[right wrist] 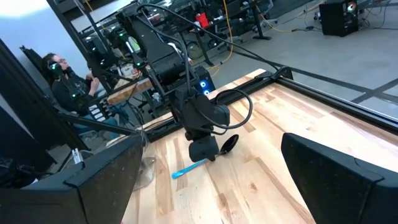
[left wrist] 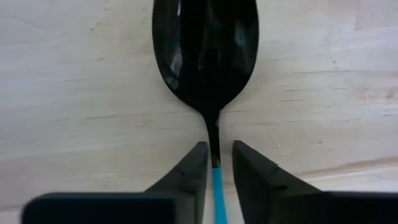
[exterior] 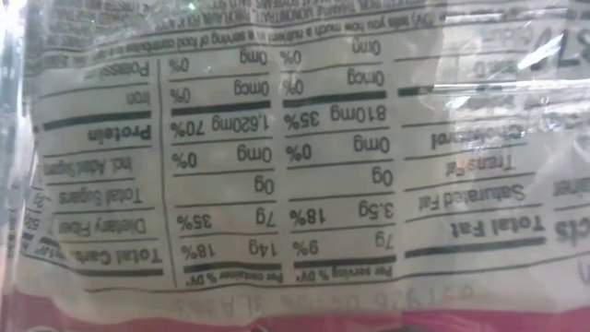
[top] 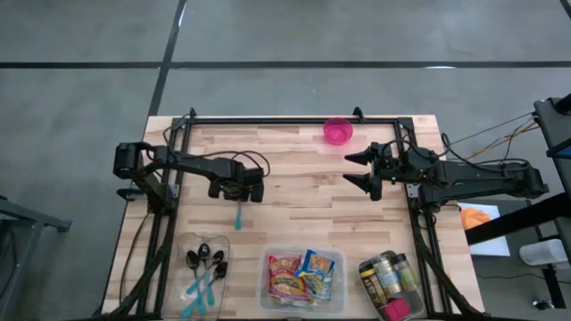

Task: Pick & Place Food Item
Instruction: Put the blue spoon into the transparent bin

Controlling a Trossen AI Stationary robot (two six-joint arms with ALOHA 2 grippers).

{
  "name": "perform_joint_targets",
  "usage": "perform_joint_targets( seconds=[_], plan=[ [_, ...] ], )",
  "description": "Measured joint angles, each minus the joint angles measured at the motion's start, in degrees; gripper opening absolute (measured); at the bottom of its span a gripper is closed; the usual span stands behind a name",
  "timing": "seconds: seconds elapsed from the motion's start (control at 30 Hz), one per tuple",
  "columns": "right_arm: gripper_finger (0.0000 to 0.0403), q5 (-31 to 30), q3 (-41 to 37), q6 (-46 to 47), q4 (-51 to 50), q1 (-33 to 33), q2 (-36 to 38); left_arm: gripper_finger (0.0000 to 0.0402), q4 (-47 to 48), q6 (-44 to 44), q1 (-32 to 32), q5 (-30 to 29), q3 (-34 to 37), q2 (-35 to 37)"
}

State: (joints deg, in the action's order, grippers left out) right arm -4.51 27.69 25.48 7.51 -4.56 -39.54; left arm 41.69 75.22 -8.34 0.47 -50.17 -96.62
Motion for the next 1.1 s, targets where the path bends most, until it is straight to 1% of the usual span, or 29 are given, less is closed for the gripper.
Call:
perform_joint_targets(
  seconds=[0.23, 0.5, 0.67, 0.87, 1.1],
  plan=[
    [0.0381, 0.0, 0.0, 0.0, 0.0, 0.0, 0.0, 0.0009, -1.2, -0.4, 0.0, 0.2, 0.0, 0.0],
    [0.0381, 0.0, 0.0, 0.0, 0.0, 0.0, 0.0, 0.0013, -1.5, -0.4, 0.0, 0.2, 0.0, 0.0],
    [0.0381, 0.0, 0.0, 0.0, 0.0, 0.0, 0.0, 0.0011, -1.8, -1.1, 0.0, 0.8, 0.3, 1.7],
    [0.0381, 0.0, 0.0, 0.0, 0.0, 0.0, 0.0, 0.0008, -1.1, -4.7, 0.0, 1.0, -0.5, 9.0],
    [0.0381, 0.0, 0.0, 0.0, 0.0, 0.0, 0.0, 0.0008, 0.0, -4.7, 0.0, 0.3, -0.4, 23.3]
  ],
)
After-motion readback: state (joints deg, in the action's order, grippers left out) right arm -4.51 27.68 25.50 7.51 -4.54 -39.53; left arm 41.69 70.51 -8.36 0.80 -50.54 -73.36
